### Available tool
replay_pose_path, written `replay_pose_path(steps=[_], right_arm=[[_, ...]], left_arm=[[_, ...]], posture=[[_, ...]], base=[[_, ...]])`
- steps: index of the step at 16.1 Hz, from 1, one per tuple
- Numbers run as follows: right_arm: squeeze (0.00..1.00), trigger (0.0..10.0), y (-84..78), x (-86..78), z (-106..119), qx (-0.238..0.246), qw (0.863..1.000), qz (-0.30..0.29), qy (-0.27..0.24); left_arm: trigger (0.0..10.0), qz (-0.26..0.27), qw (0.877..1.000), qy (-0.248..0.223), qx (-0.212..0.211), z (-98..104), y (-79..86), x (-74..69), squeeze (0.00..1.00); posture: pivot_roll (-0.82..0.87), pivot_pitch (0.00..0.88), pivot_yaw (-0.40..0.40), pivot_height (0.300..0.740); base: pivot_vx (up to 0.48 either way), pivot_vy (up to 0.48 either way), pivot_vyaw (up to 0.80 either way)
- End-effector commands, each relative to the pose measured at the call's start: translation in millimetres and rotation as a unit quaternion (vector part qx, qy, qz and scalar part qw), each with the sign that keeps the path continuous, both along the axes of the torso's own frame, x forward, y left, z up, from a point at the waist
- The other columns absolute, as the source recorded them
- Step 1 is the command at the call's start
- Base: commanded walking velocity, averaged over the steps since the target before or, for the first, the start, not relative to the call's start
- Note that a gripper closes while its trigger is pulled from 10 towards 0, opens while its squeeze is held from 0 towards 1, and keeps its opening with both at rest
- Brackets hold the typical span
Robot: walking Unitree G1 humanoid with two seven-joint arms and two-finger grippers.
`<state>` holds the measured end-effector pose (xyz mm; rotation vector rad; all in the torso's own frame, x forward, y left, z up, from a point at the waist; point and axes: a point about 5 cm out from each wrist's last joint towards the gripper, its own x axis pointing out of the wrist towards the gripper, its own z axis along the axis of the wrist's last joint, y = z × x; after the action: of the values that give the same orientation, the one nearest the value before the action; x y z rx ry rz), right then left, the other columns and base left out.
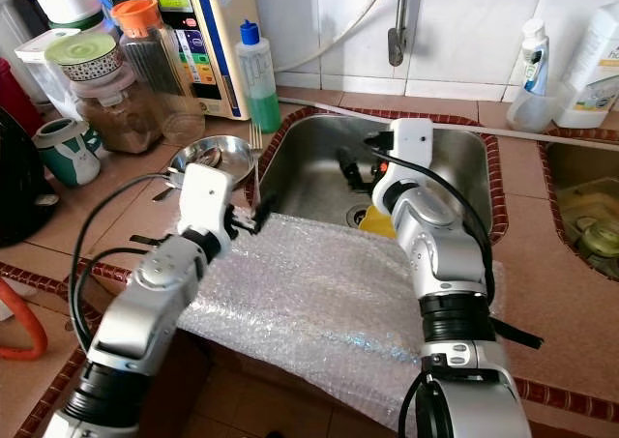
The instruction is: Kitchen organization
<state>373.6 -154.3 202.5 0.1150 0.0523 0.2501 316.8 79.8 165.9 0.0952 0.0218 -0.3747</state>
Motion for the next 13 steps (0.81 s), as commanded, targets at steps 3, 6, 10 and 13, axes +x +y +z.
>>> replay_pose_path(steps=[3, 6, 10, 13], right_arm=[[0.0, 10.0, 3.8, -1.5, 3.5, -0.002, 1.0, -0.002, -0.01], [0.0, 10.0, 14.2, -12.5, 0.0, -0.015, 1.0, 0.023, -0.009], [0.0, 10.0, 15.0, -31.8, -14.5, -0.027, 0.999, 0.022, 0.01], [0.0, 10.0, 14.3, -41.6, -11.9, -0.05, 0.999, 0.013, -0.01]], left_arm=[[10.0, -0.003, 1.0, 0.024, 0.009, -12.0, -7.5, -0.2, 0.0], [10.0, 0.01, 0.999, 0.035, 0.0, -16.6, -4.8, 5.7, 0.0], [10.0, 0.02, 0.999, 0.039, 0.002, -20.1, -1.7, 12.5, 0.0], [10.0, 0.023, 0.999, 0.02, -0.016, -10.7, -3.2, 15.9, 0.0]], posture=[[-0.2, 0.095, 0.121, 0.74], [-0.21, 0.097, 0.117, 0.74], [-0.25, 0.104, 0.122, 0.74], [-0.27, 0.107, 0.127, 0.74]], base=[[0.0, 0.0, 0.0], [0.0, 0.0, 0.0], [0.0, 0.0, 0.0], [0.0, 0.0, 0.0]])
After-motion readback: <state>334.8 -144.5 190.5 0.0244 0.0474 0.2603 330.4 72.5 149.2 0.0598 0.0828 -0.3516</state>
